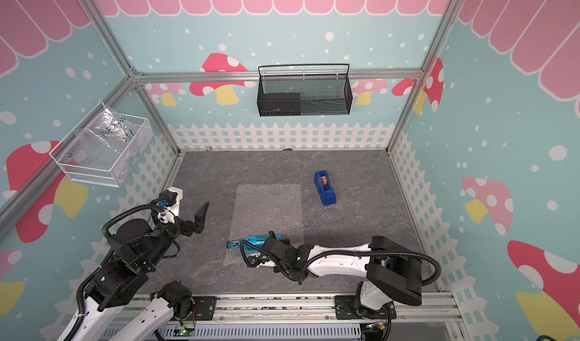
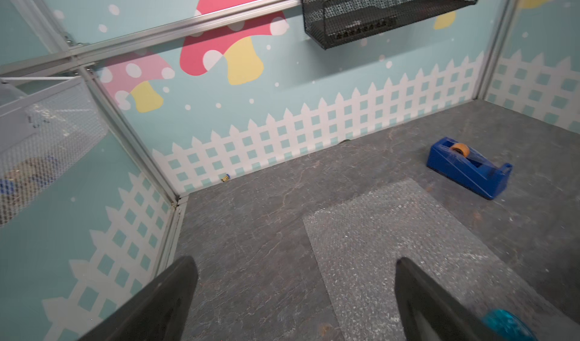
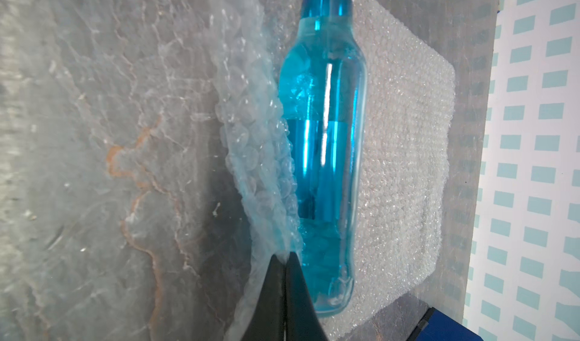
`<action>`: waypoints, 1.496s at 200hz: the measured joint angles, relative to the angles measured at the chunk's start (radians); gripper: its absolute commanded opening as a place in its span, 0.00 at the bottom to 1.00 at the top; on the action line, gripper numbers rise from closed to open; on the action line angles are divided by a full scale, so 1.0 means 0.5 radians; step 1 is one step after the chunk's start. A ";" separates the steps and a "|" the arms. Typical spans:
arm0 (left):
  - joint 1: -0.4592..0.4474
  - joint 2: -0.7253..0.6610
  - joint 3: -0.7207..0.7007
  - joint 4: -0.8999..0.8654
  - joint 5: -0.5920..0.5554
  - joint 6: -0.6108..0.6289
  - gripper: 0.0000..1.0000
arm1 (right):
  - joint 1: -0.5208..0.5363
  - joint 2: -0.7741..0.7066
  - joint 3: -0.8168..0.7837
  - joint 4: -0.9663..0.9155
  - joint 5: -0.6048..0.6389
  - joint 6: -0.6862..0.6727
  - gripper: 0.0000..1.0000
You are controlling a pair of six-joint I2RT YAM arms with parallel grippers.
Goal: Wrap wine bottles in bubble wrap
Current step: Wrap the wine bottle in bubble wrap.
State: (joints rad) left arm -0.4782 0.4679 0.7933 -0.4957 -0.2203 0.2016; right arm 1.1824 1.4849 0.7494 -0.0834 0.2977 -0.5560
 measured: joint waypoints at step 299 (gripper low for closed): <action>-0.752 0.689 -0.475 0.019 0.552 1.009 0.96 | -0.682 0.414 0.665 -0.447 -0.844 -0.006 0.00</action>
State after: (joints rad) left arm -0.8539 0.8124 0.5556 -0.4862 0.0559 0.7063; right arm 0.8413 1.6920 1.0821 -0.3069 -0.1242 -0.5591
